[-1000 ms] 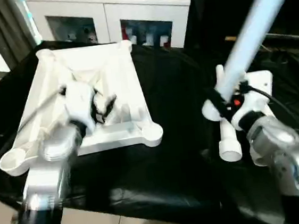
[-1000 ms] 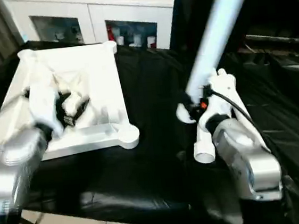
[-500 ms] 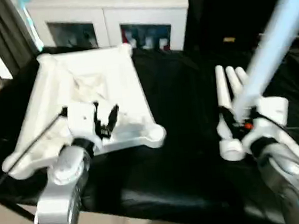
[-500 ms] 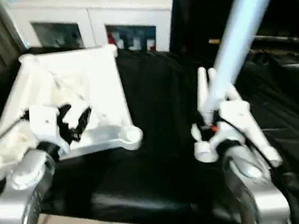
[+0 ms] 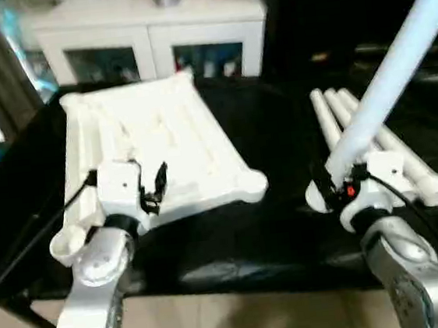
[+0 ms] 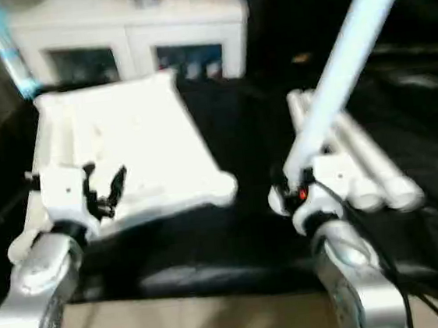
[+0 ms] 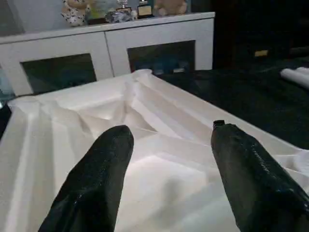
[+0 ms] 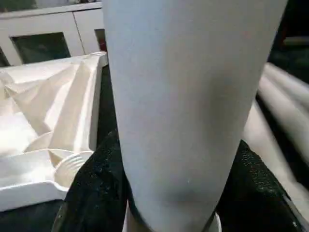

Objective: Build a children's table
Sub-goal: Pick table leg

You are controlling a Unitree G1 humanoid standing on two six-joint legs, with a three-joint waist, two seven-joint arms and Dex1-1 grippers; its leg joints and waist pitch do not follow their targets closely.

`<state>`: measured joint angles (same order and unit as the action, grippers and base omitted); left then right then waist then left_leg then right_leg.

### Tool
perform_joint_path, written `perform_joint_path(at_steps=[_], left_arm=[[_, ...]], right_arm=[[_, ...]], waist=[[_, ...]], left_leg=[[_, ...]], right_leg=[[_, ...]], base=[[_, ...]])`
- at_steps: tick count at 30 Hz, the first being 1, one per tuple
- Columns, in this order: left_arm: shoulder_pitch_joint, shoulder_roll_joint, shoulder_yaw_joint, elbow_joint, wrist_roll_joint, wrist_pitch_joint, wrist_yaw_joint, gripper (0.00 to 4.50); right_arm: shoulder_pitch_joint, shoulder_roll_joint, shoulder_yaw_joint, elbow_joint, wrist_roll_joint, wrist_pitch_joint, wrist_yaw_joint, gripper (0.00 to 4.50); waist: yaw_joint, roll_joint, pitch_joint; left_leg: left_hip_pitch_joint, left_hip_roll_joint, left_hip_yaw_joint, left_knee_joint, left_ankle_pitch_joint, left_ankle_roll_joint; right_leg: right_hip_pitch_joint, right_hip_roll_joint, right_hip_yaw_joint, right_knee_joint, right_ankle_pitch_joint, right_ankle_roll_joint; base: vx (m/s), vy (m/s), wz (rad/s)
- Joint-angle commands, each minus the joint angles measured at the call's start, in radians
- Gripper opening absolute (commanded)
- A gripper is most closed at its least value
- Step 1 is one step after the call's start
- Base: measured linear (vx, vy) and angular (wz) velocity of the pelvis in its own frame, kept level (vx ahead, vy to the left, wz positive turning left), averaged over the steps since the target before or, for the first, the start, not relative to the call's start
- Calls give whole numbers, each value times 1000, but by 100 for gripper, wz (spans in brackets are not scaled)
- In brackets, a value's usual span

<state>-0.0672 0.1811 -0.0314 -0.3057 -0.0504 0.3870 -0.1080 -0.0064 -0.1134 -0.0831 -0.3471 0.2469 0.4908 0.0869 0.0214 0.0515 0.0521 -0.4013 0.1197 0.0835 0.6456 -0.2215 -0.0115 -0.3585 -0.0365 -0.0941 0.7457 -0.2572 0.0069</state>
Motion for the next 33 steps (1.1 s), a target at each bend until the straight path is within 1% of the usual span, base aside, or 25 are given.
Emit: perform_joint_path(at_steps=[1,3,4,5,7,9,11,12,13,14,15,16,17,19,20,21,22,24,26,27,28,29,30,32,33], left_arm=[[26,-6,-9,-25,0,25,-1,300],[36,-11,14,-29,-5,42,6,300],[47,-1,18,-32,-6,36,-5,300],[55,7,19,-35,-5,28,-13,300],[67,18,16,-40,1,9,-21,300],[73,19,15,-44,5,2,-16,300],[78,23,16,-48,6,3,-17,300],[77,26,14,-48,11,4,-22,300],[77,29,12,-48,14,4,-27,300],[75,30,10,-45,16,5,-30,300],[74,29,6,-41,18,2,-32,300],[73,28,3,-37,18,1,-32,300],[72,28,-1,-35,17,2,-34,300],[72,26,-5,-36,17,2,-34,300],[72,22,-6,-39,14,4,-35,300],[73,20,-8,-42,12,5,-36,300],[73,20,-11,-44,13,5,-36,300],[72,21,-14,-44,13,6,-37,300],[70,21,-15,-41,13,7,-40,300],[69,20,-13,-42,13,8,-41,300],[68,20,-12,-42,12,9,-42,300],[66,20,-12,-41,11,9,-44,300],[65,20,-13,-41,10,9,-44,300],[63,20,-17,-43,6,14,-47,300],[63,20,-19,-42,6,14,-49,300]], right_arm=[[-25,-28,-52,-1,22,6,10,192],[-35,-38,-58,13,29,15,21,192],[-40,-46,-57,25,30,13,33,192],[-44,-51,-56,32,31,11,43,192],[-48,-58,-53,43,26,8,57,192],[-48,-67,-46,45,20,6,64,192],[-48,-82,-28,35,15,7,78,192],[-48,-93,-17,26,11,10,87,192],[-49,-101,-10,21,9,12,94,192],[-49,-103,-9,16,13,15,97,192],[-47,-105,-10,12,9,12,99,192],[-47,-106,-11,10,4,8,98,192],[-45,-105,-16,6,3,10,99,192],[-44,-96,-27,2,16,19,95,192],[-43,-91,-34,2,27,25,92,192],[-43,-89,-38,1,33,29,90,192],[-42,-91,-37,0,33,30,91,192],[-41,-96,-31,-4,31,32,92,192],[-34,-100,-22,-12,32,37,91,192],[-31,-101,-19,-14,31,38,91,192],[-29,-99,-17,-16,29,39,91,192],[-26,-97,-17,-18,28,41,92,192],[-26,-95,-18,-19,27,43,93,192],[-24,-94,-19,-22,25,47,93,192],[-24,-95,-18,-22,25,48,91,192]], waist=[[-6,27,-57],[2,-39,-72],[26,-46,-63],[51,-75,-56],[55,-57,-36],[32,-39,-34],[14,-14,-21],[42,8,-21],[74,0,-27],[68,-67,-33],[55,-100,-18],[9,-100,6],[22,-81,9],[47,-58,-13],[20,-35,-28],[-1,9,-47],[-28,-3,-62],[-35,-18,-67],[-35,-59,-66],[-31,-75,-56],[-7,-147,-78],[29,-131,-58],[34,-131,-58],[38,-113,-47],[44,-99,-37]], left_leg=[[49,151,-126,-195,-673,-95],[7,68,-81,-147,-515,-78],[-30,43,-47,-74,-294,-87],[-16,43,-25,-20,-105,-43],[-10,54,-17,-43,-95,-55],[5,79,-28,-94,-417,-113],[8,99,-46,-153,-819,-150],[-75,116,-17,-262,-974,-147],[-81,90,19,-252,-958,-129],[-90,49,54,-169,-658,-29],[36,30,55,114,-407,-28],[-44,20,0,259,-98,15],[-38,46,-17,255,-187,4],[-19,70,-3,153,-255,44],[116,86,-14,-3,-390,-12],[207,131,-109,-86,-356,34],[261,182,-153,-118,-357,120],[254,164,-136,-103,-11,304],[237,124,-83,-122,120,346],[212,70,-36,-120,73,313],[129,-62,33,-39,-105,244],[116,-81,27,86,-213,151],[48,-42,-11,129,-147,61],[8,-10,-29,143,-45,-10],[16,3,-20,102,20,-8]], right_leg=[[-10,-42,36,-45,-70,-15],[32,-119,91,-150,-144,-29],[44,-227,107,-228,-326,-47],[29,-242,107,-261,-514,-12],[22,-210,53,-276,-707,-23],[26,-154,4,-255,-752,-16],[64,-113,-27,-209,-719,-2],[162,-54,-13,9,-506,-25],[173,-23,-22,25,-400,-26],[161,-83,61,-18,-684,-20],[12,-232,76,-271,-1148,-19],[48,-319,69,-348,-1295,-103],[125,-323,37,-303,-1182,-144],[188,-285,9,-284,-926,-178],[138,-110,-27,-211,-603,-191],[78,-32,-42,-97,-380,-153],[-23,-22,-9,1,-175,-49],[-108,-45,17,33,-59,63],[-129,-72,44,-17,95,17],[-97,-75,56,-82,150,-29],[61,-104,161,-168,50,-68],[92,-211,258,-266,-350,-236],[143,-214,249,-241,-411,-337],[133,-208,208,-240,-297,-388],[106,-175,157,-260,-298,-397]], base=[[-88,-69,-13],[-99,-85,-19],[-123,-101,-29],[-123,-101,-29],[-91,-47,-35],[-71,-6,-31],[-51,13,-16],[-88,6,-5],[-69,-37,13],[-69,-37,13],[28,-75,41],[67,-5,54],[67,-5,54],[115,56,63],[113,54,67],[91,49,52],[162,39,13],[172,34,1],[176,-2,-10],[194,-40,-3],[187,-54,21],[187,-54,21],[194,-28,11],[194,8,-15],[158,20,-7]])
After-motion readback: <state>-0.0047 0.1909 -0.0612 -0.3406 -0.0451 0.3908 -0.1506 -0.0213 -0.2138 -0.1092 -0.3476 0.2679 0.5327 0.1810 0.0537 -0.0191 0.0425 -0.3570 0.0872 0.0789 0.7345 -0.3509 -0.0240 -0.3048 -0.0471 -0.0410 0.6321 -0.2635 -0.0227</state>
